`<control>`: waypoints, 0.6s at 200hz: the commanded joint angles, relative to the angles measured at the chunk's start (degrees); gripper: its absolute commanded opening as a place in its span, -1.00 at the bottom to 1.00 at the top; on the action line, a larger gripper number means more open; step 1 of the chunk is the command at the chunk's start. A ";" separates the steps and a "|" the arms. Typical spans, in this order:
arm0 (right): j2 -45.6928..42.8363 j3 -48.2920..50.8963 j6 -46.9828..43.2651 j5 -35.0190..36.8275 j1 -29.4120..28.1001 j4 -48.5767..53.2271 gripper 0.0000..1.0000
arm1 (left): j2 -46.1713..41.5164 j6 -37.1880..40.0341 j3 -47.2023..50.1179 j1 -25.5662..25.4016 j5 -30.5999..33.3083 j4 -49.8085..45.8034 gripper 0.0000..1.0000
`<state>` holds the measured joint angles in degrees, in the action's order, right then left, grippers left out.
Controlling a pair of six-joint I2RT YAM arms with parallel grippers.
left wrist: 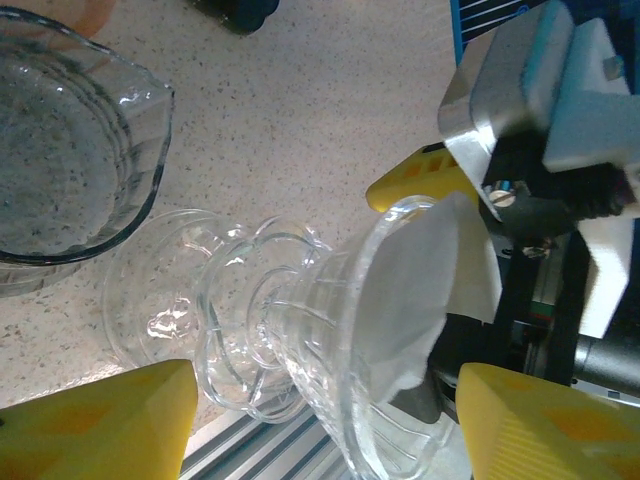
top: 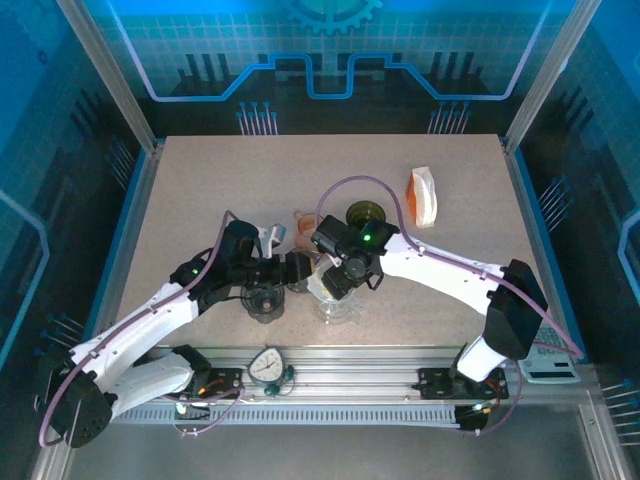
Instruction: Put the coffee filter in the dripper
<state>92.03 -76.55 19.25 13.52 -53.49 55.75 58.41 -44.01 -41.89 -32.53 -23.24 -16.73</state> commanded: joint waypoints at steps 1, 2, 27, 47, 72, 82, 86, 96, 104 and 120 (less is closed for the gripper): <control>0.69 1.17 0.82 1.12 -0.89 -0.20 0.38 | 0.71 1.10 0.32 -0.39 -2.45 1.15 0.40; 0.69 1.16 0.85 1.14 -0.90 -0.16 0.38 | 0.77 1.15 0.36 -0.41 -2.52 1.12 0.40; 0.78 1.41 0.97 1.07 -1.08 -0.16 0.38 | 1.85 2.49 0.06 -0.42 -3.27 0.48 0.38; 0.78 1.50 1.05 1.22 -1.13 -0.28 0.38 | 2.33 2.82 -0.02 -0.38 -4.31 1.55 0.39; 0.86 1.20 1.04 1.52 -1.14 -0.20 0.38 | 3.05 3.51 -0.53 -0.42 -4.94 2.16 0.41; 0.96 1.06 1.05 1.56 -1.09 -0.20 0.38 | 3.30 4.08 -0.89 -0.52 -5.04 1.76 0.39; 1.01 0.98 0.99 1.68 -1.11 -0.20 0.38 | 3.36 4.33 -1.02 -0.52 -4.87 1.50 0.39; 1.16 0.90 1.05 1.75 -1.09 -0.19 0.38 | 3.24 4.91 -1.23 -0.53 -4.43 0.94 0.39; 1.24 0.93 1.06 1.68 -1.09 -0.20 0.38 | 2.91 5.27 -1.28 -0.53 -4.09 0.65 0.40; 1.40 0.88 1.13 1.60 -1.09 -0.19 0.38 | 2.13 6.56 -1.22 -0.54 -4.32 0.62 0.45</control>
<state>92.29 -75.72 19.51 14.44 -53.74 55.35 61.45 -40.60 -41.89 -32.53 -26.44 -15.94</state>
